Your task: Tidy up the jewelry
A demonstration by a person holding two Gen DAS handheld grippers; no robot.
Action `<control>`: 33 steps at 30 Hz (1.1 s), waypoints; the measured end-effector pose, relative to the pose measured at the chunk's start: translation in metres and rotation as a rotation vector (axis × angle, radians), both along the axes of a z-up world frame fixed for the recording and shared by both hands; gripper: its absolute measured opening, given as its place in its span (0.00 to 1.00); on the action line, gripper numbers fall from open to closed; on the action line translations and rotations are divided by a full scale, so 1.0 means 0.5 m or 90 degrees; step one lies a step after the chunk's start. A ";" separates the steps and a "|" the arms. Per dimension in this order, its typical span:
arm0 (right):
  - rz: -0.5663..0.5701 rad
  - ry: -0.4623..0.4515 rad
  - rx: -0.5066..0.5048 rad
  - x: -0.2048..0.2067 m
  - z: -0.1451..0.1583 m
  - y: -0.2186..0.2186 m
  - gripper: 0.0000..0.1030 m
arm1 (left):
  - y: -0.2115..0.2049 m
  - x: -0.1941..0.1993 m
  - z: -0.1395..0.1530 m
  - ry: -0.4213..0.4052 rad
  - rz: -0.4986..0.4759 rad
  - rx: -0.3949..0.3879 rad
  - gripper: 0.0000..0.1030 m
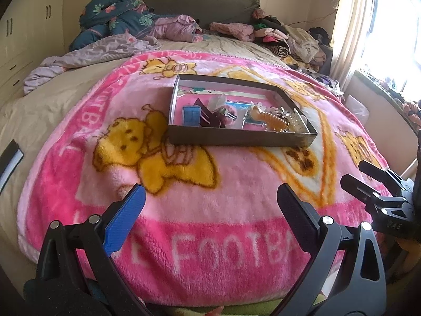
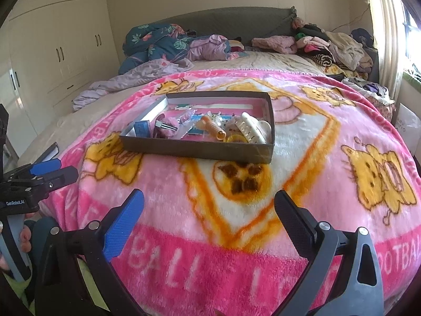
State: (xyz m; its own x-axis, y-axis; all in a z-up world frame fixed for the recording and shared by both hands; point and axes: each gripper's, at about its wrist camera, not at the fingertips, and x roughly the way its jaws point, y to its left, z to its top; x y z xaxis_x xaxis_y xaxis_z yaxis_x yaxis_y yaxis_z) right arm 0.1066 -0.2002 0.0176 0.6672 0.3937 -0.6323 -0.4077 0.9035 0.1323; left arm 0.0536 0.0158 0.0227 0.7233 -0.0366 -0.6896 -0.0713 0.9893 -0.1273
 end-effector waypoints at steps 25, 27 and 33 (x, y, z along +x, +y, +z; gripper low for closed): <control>0.003 0.001 -0.001 -0.007 0.005 -0.001 0.94 | -0.004 -0.011 0.012 -0.005 0.000 0.001 0.89; 0.004 0.001 -0.002 -0.008 0.005 0.000 0.94 | -0.004 -0.010 0.011 -0.004 0.000 0.000 0.89; 0.006 0.002 -0.003 -0.007 0.005 0.006 0.94 | -0.002 -0.010 0.009 -0.001 0.003 -0.001 0.89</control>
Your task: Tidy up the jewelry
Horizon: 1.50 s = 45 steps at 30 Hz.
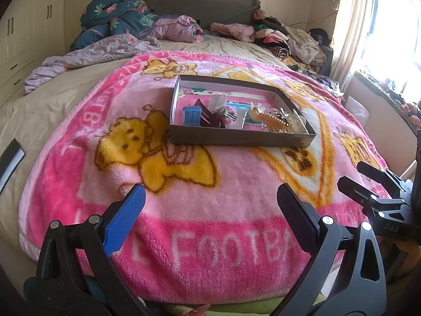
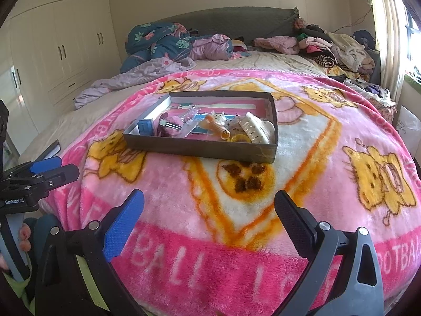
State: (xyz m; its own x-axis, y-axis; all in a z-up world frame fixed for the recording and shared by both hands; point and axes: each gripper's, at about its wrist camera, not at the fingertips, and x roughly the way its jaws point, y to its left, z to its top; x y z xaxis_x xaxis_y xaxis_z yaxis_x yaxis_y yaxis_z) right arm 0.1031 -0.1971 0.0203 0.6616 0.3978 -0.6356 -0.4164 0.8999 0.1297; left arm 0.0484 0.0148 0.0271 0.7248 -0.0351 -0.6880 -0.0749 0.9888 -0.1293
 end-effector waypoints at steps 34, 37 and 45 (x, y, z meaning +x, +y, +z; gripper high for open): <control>0.004 -0.001 -0.003 -0.005 -0.003 0.012 0.94 | 0.002 0.000 0.000 0.000 0.001 0.000 0.89; 0.004 -0.001 -0.003 -0.006 -0.003 0.012 0.94 | 0.002 0.000 0.000 0.000 0.000 -0.001 0.89; 0.004 0.000 -0.003 -0.006 -0.004 0.013 0.94 | 0.003 0.000 0.000 0.000 0.000 -0.001 0.89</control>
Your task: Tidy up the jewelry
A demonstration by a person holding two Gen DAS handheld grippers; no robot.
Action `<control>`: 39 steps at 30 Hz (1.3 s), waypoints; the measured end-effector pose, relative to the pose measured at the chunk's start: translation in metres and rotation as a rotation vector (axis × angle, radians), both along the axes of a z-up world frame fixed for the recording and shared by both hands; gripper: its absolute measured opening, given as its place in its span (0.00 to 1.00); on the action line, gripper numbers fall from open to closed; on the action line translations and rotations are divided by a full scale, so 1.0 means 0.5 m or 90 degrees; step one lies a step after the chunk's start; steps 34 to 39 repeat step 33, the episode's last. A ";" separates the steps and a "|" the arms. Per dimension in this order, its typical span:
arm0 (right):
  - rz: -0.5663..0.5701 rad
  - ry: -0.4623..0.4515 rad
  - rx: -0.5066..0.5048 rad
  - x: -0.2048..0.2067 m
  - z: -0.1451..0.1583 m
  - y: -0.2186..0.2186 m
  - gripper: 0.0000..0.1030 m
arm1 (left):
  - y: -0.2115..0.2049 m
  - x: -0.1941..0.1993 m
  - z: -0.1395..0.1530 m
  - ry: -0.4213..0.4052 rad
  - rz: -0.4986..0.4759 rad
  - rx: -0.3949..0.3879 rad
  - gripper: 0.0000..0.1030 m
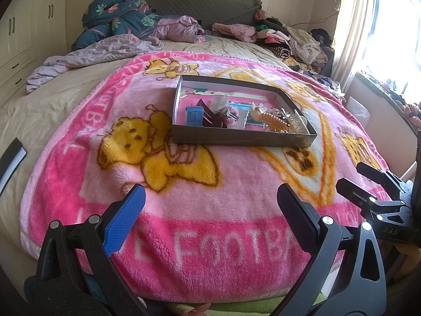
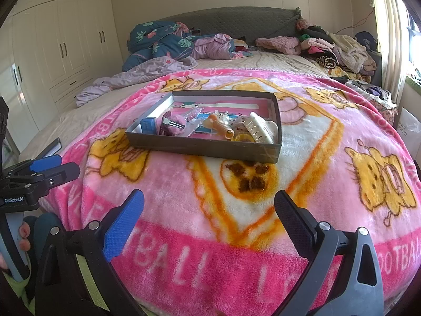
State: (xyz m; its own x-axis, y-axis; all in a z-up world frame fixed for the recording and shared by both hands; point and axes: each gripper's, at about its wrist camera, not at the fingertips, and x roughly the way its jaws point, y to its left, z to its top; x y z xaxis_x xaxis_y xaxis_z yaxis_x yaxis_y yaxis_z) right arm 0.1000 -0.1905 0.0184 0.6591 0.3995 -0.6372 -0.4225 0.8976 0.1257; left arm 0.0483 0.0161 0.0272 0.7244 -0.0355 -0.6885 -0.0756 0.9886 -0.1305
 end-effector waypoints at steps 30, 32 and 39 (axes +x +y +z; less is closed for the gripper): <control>-0.068 -0.002 0.010 0.076 -0.010 -0.069 0.94 | 0.105 0.063 -0.053 0.052 0.082 -0.015 0.89; -0.127 0.008 -0.004 0.149 -0.030 -0.124 0.94 | 0.177 0.102 -0.062 0.057 0.137 -0.007 0.89; -0.159 0.013 -0.014 0.187 -0.040 -0.153 0.94 | 0.214 0.124 -0.066 0.055 0.165 0.004 0.89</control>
